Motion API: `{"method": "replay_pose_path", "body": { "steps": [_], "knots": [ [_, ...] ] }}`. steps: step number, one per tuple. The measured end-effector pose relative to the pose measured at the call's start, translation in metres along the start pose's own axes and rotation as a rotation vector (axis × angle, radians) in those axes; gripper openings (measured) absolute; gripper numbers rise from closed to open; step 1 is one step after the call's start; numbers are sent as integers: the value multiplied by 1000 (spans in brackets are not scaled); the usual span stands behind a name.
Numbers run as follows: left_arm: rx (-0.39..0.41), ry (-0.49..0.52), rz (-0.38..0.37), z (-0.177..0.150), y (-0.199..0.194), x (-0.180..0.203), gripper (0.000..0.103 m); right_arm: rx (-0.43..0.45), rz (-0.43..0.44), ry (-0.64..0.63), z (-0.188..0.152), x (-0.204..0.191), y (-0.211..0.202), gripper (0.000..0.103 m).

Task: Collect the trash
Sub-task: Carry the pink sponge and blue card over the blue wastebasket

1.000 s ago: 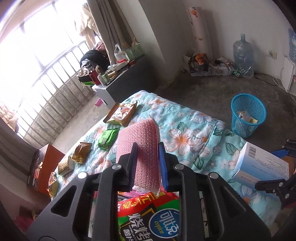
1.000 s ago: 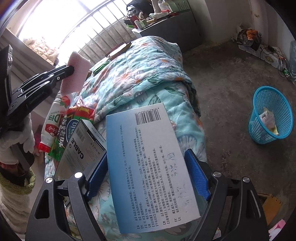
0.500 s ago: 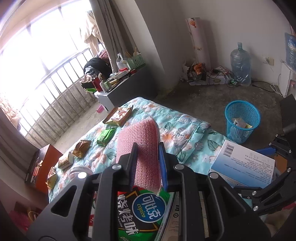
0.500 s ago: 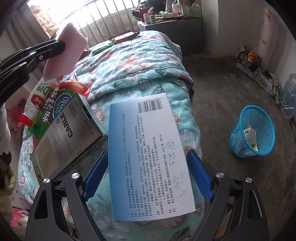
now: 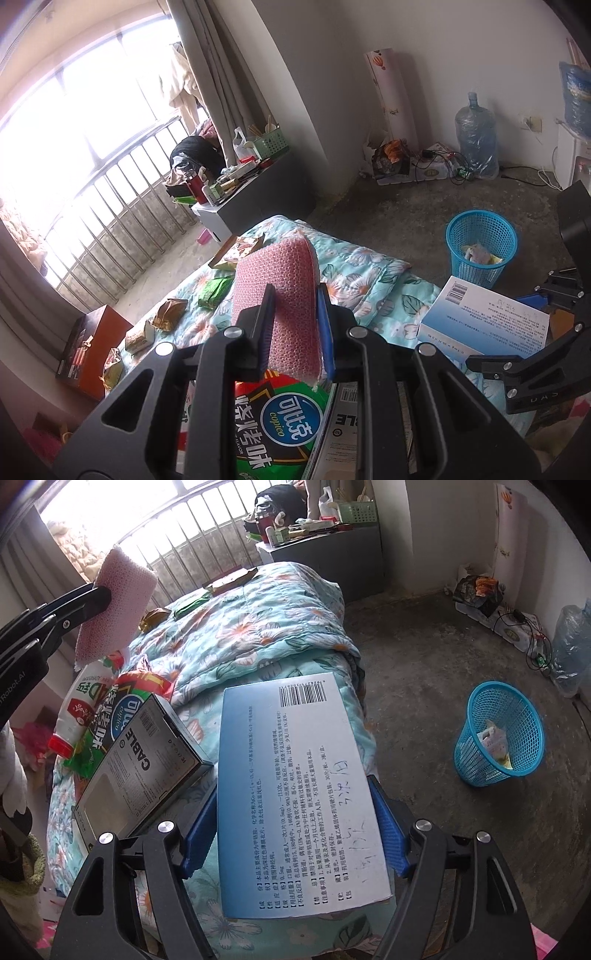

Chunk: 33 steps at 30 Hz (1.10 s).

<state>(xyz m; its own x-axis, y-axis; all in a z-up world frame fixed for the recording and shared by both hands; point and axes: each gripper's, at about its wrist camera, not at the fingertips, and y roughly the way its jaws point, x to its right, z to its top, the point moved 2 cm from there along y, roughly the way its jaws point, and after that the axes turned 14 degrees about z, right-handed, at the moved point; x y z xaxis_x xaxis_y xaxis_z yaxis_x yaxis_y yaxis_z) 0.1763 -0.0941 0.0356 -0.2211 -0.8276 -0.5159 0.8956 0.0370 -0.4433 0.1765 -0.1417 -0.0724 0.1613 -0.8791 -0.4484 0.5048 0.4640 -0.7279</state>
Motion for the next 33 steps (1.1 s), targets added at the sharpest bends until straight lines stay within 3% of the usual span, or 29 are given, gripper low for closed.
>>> {"method": "replay_pose_path", "body": {
  "steps": [17, 33],
  "knots": [
    [57, 27, -4, 20, -17, 14, 20, 106, 20, 80, 5, 26, -36, 72],
    [124, 93, -45, 55, -34, 62, 20, 218, 27, 188, -1, 77, -78, 72]
  ]
}}
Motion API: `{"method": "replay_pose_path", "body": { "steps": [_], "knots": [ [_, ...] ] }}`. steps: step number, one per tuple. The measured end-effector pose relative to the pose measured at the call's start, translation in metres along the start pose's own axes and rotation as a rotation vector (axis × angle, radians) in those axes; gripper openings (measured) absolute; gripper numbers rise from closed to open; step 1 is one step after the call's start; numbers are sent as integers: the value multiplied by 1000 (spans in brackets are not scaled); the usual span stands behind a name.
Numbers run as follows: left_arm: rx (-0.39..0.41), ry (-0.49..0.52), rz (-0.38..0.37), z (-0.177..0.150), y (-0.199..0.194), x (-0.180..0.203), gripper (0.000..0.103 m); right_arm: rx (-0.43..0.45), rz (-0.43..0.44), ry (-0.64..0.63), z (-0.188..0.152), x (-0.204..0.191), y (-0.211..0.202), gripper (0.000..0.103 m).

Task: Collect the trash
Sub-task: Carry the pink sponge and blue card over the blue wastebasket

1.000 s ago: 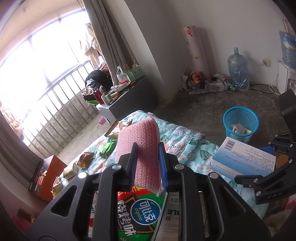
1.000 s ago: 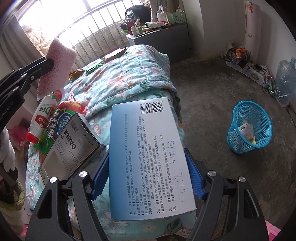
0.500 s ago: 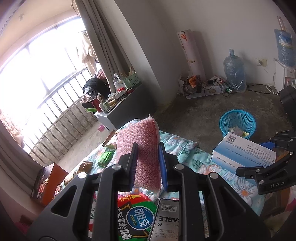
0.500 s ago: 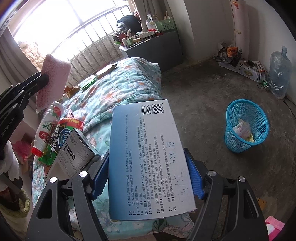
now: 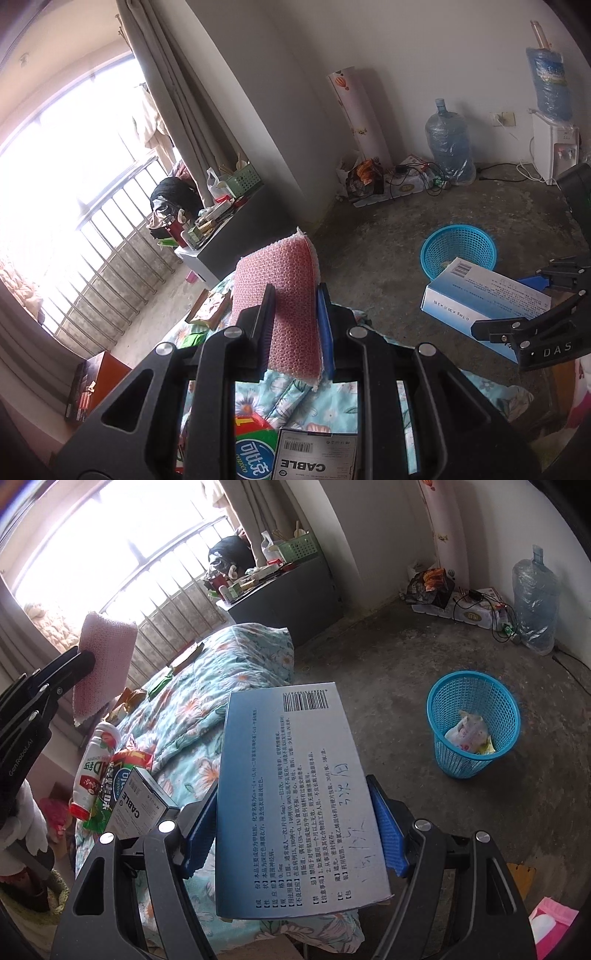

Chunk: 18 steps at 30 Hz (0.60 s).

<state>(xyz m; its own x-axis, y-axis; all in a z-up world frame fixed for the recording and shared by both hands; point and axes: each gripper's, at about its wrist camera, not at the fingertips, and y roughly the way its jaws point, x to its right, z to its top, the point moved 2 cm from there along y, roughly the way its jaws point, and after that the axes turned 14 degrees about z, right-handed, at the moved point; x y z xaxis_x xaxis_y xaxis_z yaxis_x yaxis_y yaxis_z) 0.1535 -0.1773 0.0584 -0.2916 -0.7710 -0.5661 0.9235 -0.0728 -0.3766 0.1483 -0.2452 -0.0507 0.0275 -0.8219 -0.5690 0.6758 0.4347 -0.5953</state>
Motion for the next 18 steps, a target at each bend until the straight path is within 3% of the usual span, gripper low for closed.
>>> {"method": "replay_pose_path", "body": {
  "steps": [7, 12, 18],
  "knots": [
    [9, 3, -98, 31, 9, 32, 20, 85, -29, 97, 11, 45, -28, 72],
    [-45, -32, -266, 63, 35, 67, 20, 173, -83, 200, 20, 93, -56, 72],
    [-173, -61, -512, 92, 84, 136, 20, 238, -99, 362, 23, 160, -66, 72]
  ]
}}
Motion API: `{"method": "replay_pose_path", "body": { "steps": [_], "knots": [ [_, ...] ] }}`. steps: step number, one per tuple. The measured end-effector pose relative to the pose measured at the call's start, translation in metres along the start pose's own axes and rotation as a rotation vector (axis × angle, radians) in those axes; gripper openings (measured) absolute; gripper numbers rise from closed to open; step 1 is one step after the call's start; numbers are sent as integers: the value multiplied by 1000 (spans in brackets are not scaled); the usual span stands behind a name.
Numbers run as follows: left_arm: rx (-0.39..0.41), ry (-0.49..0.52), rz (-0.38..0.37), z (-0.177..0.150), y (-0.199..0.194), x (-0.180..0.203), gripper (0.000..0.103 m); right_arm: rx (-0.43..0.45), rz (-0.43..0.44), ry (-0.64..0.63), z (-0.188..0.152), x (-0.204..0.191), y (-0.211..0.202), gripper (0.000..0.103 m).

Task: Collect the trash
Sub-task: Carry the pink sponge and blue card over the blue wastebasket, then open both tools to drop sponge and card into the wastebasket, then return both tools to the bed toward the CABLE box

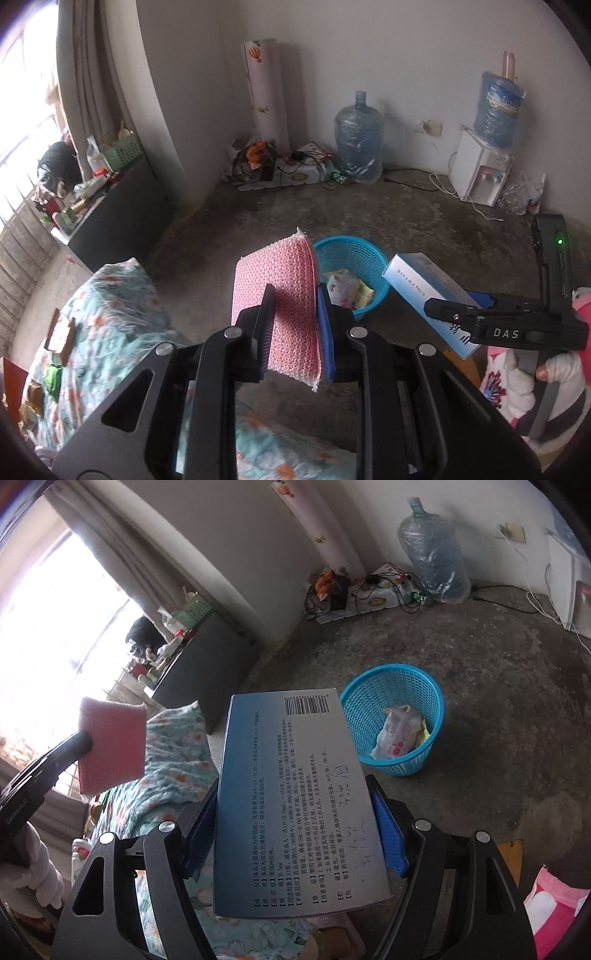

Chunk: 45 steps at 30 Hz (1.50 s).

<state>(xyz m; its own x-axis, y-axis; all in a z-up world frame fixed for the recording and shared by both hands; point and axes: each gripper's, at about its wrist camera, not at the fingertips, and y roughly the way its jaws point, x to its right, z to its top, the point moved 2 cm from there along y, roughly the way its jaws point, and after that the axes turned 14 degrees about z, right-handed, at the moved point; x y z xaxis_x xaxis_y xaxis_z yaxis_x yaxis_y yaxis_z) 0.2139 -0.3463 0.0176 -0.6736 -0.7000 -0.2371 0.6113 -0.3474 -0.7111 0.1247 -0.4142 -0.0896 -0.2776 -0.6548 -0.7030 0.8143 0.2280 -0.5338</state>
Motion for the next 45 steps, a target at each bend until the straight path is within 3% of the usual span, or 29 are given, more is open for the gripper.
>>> {"method": "replay_pose_path", "body": {
  "steps": [5, 7, 10, 16, 17, 18, 20, 23, 28, 33, 40, 45],
  "knots": [
    [-146, -83, -207, 16, 76, 29, 21, 8, 17, 178, 16, 60, 25, 72],
    [-195, -121, -249, 19, 111, 35, 21, 3, 26, 243, 23, 83, 39, 72],
    [-246, -147, -273, 22, 156, 44, 21, 0, 22, 310, 35, 110, 59, 72],
    [-265, -186, -292, 45, 224, 57, 23, 30, 9, 395, 82, 153, 101, 72],
    [-260, -204, -290, 48, 236, 59, 28, 38, 15, 420, 90, 161, 111, 73],
    [-263, -221, -291, 50, 248, 61, 47, 45, 29, 437, 96, 170, 120, 80],
    [-276, -274, -248, 51, 267, 60, 63, 50, 14, 464, 104, 190, 140, 85],
    [-283, -320, -214, 45, 278, 55, 63, 24, -48, 528, 98, 211, 156, 85],
    [-230, -344, -216, 42, 257, 36, 63, 60, -16, 475, 78, 206, 143, 85],
    [-131, -368, -265, 44, 199, 15, 63, 86, -22, 329, 58, 173, 107, 85],
    [34, -332, -267, 20, 65, -36, 75, 114, -31, -72, 42, 56, 51, 86],
    [117, -373, -153, -31, -41, -101, 83, 124, 102, -256, 26, -29, 25, 93]
  ]
}}
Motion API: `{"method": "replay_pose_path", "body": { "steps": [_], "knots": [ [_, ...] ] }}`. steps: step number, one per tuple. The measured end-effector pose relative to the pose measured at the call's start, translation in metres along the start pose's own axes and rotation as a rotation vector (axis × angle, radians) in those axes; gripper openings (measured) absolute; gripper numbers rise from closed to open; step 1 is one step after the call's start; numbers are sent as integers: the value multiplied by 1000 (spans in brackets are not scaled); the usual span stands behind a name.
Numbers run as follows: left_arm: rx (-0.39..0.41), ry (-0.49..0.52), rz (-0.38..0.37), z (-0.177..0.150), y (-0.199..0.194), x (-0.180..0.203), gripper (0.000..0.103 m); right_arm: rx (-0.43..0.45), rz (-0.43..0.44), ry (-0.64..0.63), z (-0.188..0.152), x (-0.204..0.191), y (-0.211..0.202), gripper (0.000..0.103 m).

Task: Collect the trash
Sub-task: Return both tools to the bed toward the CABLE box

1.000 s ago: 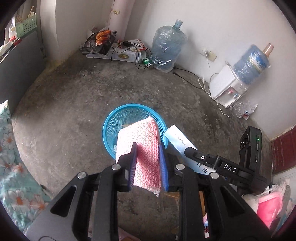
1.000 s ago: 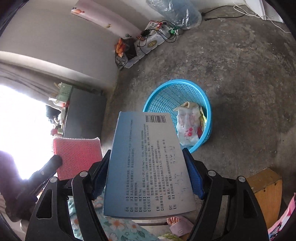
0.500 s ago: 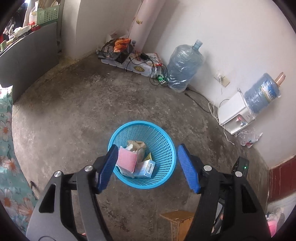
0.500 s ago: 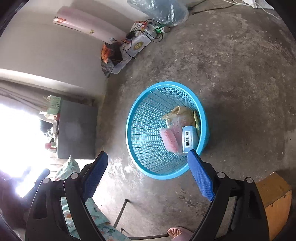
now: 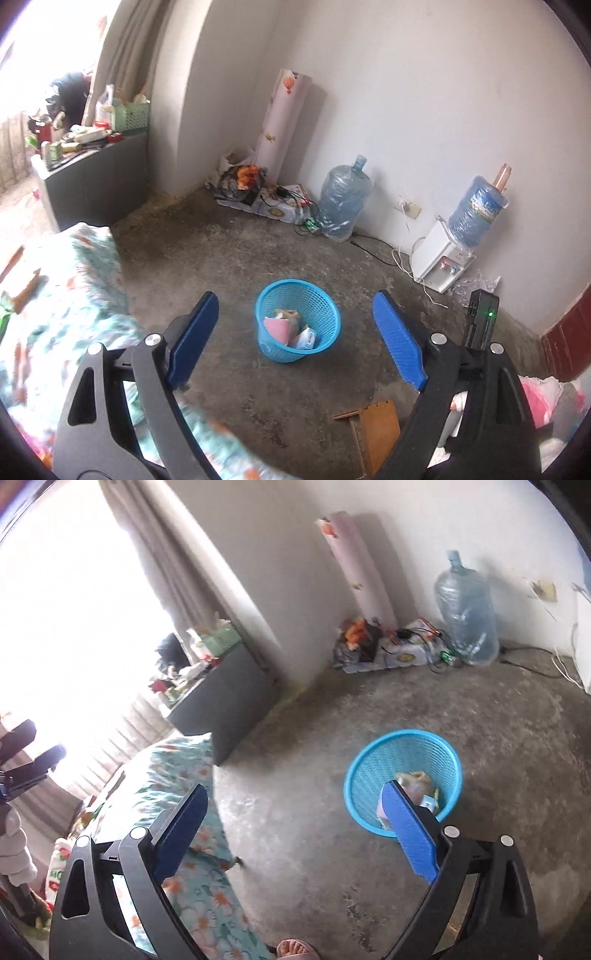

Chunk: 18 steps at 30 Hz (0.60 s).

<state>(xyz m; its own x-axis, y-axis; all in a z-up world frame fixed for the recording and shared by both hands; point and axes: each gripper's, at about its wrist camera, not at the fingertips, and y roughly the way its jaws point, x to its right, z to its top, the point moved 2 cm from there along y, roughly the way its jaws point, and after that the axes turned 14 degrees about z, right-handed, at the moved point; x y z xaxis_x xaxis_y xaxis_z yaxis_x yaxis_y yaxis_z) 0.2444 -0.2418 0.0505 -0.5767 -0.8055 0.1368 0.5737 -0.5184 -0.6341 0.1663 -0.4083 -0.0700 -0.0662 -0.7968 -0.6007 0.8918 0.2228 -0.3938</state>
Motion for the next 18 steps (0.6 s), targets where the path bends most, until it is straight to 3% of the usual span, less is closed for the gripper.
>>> {"method": "replay_pose_path", "body": {
  "steps": [6, 10, 15, 18],
  "knots": [
    [115, -114, 222, -60, -131, -93, 84, -155, 234, -50, -11, -80, 11, 93],
    [144, -203, 383, -106, -189, -144, 84, -301, 364, -25, -42, -126, 27, 93],
    [134, -305, 473, -160, -229, -189, 84, -458, 450, -5, -93, -180, 42, 93],
    [119, -331, 459, -186, -240, -201, 84, -538, 466, 0, -124, -208, 52, 93]
  ]
}}
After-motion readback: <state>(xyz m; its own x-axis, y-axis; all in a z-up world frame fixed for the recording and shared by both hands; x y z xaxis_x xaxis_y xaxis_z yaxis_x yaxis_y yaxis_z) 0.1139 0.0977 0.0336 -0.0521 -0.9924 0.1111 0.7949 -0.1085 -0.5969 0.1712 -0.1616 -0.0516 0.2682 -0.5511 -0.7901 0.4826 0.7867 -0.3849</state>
